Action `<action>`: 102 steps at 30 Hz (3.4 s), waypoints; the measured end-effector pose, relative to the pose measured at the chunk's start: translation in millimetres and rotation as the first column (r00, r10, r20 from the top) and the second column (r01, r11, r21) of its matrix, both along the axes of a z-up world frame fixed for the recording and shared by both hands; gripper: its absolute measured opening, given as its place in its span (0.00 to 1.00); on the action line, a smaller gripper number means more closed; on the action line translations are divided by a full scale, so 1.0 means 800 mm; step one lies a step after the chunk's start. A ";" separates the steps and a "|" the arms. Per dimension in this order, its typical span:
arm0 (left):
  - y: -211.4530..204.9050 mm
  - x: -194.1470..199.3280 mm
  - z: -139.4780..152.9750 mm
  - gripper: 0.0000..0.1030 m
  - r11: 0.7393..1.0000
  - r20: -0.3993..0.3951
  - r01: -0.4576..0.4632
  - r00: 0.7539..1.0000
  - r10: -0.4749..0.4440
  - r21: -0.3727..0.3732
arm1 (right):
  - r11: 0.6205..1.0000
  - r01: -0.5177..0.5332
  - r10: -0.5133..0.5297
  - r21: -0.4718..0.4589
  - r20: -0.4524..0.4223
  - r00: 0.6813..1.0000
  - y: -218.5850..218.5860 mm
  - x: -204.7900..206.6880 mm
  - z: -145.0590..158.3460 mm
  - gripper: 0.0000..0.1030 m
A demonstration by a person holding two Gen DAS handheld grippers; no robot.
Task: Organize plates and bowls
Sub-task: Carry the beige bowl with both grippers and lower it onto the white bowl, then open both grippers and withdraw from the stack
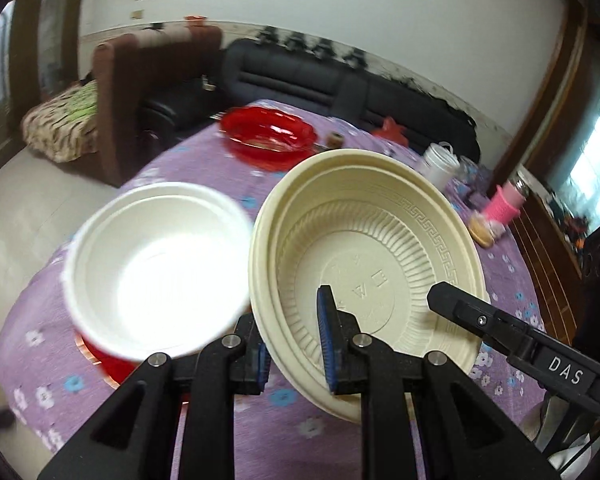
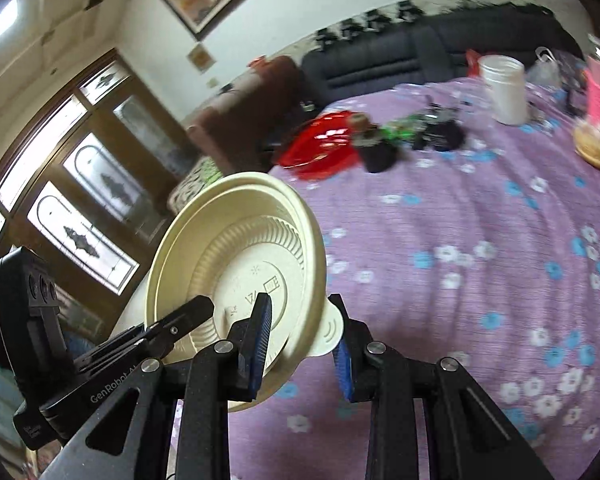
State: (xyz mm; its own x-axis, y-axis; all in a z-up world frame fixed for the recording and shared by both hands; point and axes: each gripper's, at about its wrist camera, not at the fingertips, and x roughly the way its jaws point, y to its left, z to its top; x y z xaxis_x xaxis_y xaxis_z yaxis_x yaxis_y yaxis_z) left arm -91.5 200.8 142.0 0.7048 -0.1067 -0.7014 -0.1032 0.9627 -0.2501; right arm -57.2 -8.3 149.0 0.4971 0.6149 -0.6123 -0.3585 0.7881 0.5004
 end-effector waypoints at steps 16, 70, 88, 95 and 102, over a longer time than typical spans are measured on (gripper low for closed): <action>0.044 -0.052 0.009 0.19 0.999 0.064 -0.046 0.997 0.044 0.028 | 1.000 -0.011 0.010 0.014 0.036 0.999 0.061 -0.025 -0.007 0.31; 0.165 -0.058 0.006 0.64 0.962 0.069 -0.269 0.961 0.266 0.044 | 0.952 -0.059 0.101 -0.299 0.128 0.987 0.230 0.014 -0.046 0.32; 0.172 -0.080 0.012 0.71 0.964 0.092 -0.263 0.962 0.259 0.038 | 0.935 -0.015 0.137 -0.354 0.323 0.936 0.247 -0.013 -0.025 0.93; 0.171 -0.087 0.017 0.73 0.955 0.124 -0.290 0.951 0.282 0.054 | 0.959 -0.046 0.132 -0.280 0.297 0.946 0.222 -0.018 -0.013 0.93; 0.142 -0.093 0.025 0.84 0.933 0.198 -0.322 0.937 0.289 0.159 | 0.971 0.104 0.001 -0.214 0.442 0.897 0.175 -0.058 0.025 0.94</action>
State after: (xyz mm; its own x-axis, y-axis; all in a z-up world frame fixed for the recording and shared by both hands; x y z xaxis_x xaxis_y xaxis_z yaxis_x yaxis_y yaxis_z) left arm -165.7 314.3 162.1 0.7918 0.2536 -0.5556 -0.3717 0.9219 -0.1090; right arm -103.5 131.6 169.3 0.7730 0.4522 -0.4450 -0.4544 0.8841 0.1091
